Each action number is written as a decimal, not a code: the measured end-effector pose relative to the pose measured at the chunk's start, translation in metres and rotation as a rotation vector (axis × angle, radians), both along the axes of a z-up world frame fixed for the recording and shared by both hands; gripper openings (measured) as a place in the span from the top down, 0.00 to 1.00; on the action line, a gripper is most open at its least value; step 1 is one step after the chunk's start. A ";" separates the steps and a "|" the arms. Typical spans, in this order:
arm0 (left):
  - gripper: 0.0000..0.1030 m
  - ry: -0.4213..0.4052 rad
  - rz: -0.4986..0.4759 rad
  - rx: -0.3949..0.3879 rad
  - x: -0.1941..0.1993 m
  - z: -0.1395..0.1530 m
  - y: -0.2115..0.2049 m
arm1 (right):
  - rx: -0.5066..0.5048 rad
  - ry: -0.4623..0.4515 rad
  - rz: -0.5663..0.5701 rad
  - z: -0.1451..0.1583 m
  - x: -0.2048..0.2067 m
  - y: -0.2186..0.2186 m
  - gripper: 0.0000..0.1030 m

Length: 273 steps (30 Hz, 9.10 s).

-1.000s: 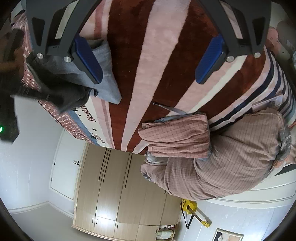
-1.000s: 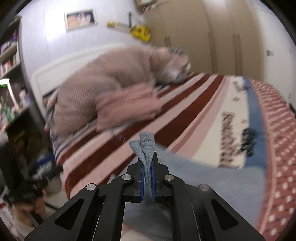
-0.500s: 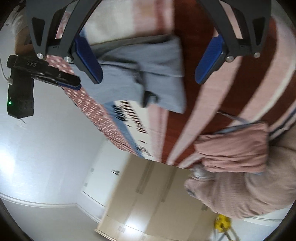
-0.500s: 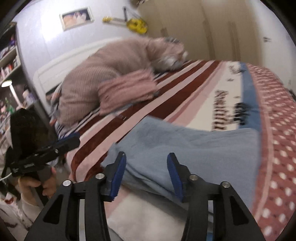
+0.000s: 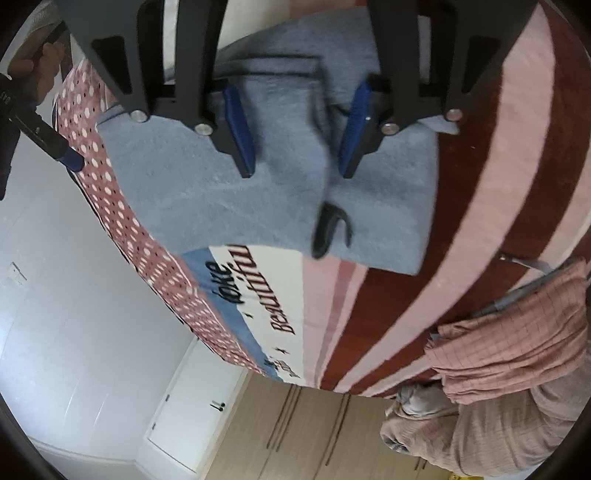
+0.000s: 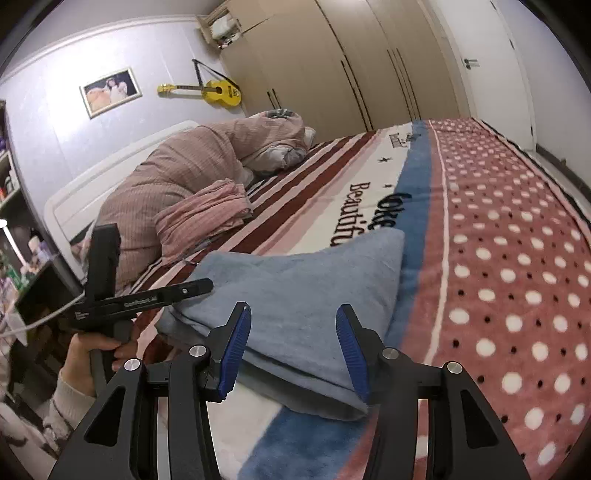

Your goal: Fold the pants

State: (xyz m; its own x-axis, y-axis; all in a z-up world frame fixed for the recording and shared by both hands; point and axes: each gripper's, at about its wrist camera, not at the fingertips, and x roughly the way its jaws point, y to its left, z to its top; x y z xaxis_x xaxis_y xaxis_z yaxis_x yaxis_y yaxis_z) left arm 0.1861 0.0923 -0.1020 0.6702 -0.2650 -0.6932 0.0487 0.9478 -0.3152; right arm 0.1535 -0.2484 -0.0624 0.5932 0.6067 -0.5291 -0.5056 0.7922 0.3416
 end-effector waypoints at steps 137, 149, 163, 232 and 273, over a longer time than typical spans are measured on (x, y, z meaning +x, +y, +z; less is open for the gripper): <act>0.61 0.128 -0.101 -0.181 0.023 -0.041 0.072 | 0.080 0.322 0.039 -0.075 0.080 0.021 0.65; 0.81 0.008 -0.082 -0.070 0.010 0.010 0.107 | -0.005 0.189 0.026 -0.031 0.053 0.072 0.80; 0.81 0.029 0.100 0.208 -0.018 0.037 0.263 | 0.024 0.221 0.172 -0.042 0.055 0.257 0.81; 0.01 -0.523 0.210 0.283 -0.153 0.132 -0.059 | -0.209 -0.417 -0.179 0.080 -0.134 0.014 0.01; 0.01 -0.547 0.180 0.247 -0.171 0.139 -0.064 | -0.179 -0.417 -0.199 0.089 -0.147 0.008 0.01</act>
State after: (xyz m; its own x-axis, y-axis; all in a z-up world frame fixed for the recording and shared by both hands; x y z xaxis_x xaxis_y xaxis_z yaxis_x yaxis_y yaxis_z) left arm 0.0150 0.0285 0.0374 0.9646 0.0092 -0.2637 -0.0261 0.9978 -0.0606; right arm 0.0065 -0.2405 0.0262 0.8717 0.3817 -0.3071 -0.4034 0.9150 -0.0077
